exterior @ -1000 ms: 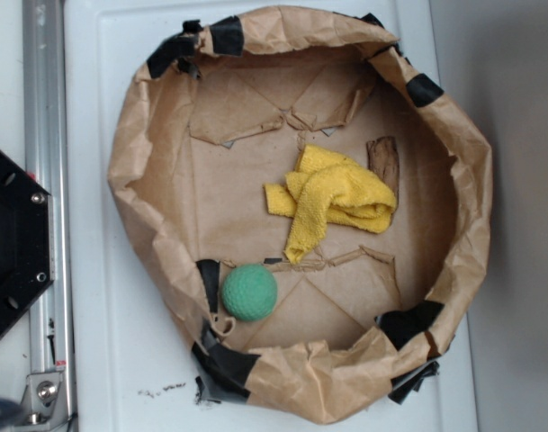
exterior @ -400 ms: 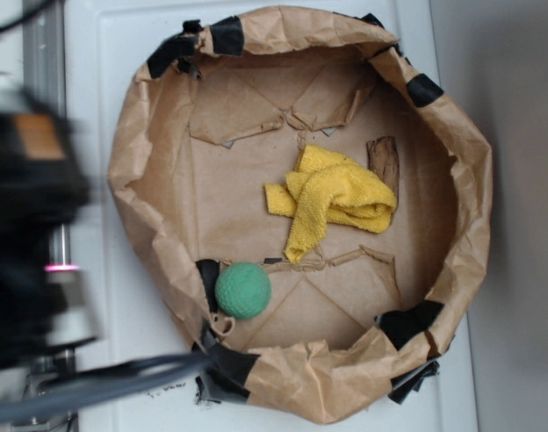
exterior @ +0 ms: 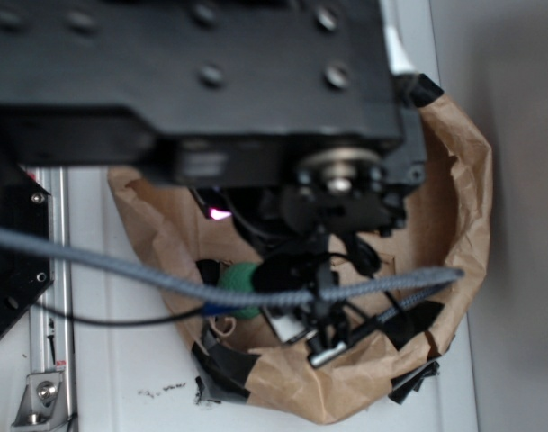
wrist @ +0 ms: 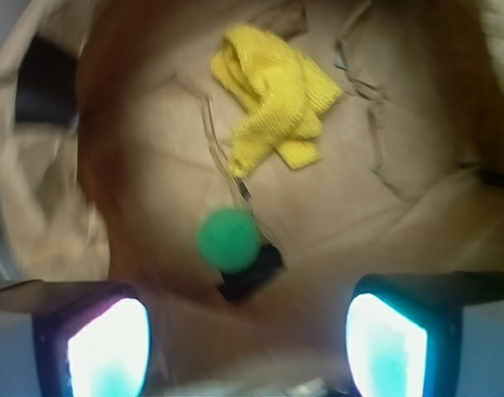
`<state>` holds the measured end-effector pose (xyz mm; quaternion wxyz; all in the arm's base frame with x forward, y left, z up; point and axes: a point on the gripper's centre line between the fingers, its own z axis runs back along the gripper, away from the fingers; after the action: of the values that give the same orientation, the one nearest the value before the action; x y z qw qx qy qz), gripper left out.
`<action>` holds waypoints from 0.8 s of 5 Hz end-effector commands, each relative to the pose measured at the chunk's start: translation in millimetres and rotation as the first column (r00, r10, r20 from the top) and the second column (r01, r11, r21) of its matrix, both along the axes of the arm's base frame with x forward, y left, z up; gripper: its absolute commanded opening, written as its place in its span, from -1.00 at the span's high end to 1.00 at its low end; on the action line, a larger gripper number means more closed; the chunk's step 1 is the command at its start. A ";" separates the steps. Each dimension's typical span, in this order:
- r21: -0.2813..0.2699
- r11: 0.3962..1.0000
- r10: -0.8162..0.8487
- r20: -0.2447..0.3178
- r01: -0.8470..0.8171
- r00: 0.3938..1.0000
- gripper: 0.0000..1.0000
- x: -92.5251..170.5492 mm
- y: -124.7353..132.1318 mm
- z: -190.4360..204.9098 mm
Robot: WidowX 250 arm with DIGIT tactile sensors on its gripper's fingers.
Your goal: Grab the green ball.
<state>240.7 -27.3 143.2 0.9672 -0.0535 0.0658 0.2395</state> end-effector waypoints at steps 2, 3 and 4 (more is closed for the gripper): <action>-0.152 0.987 -0.063 -0.088 0.049 0.994 -1.00 -16.3 -59.7 -118.8; -0.218 0.973 -0.100 -0.092 0.078 0.991 1.00 -31.2 -77.9 -128.9; -0.212 0.973 -0.113 -0.078 0.095 0.990 1.00 -27.7 -78.1 -108.7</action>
<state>217.3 -84.6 26.8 0.9566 -0.1316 0.1506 0.2120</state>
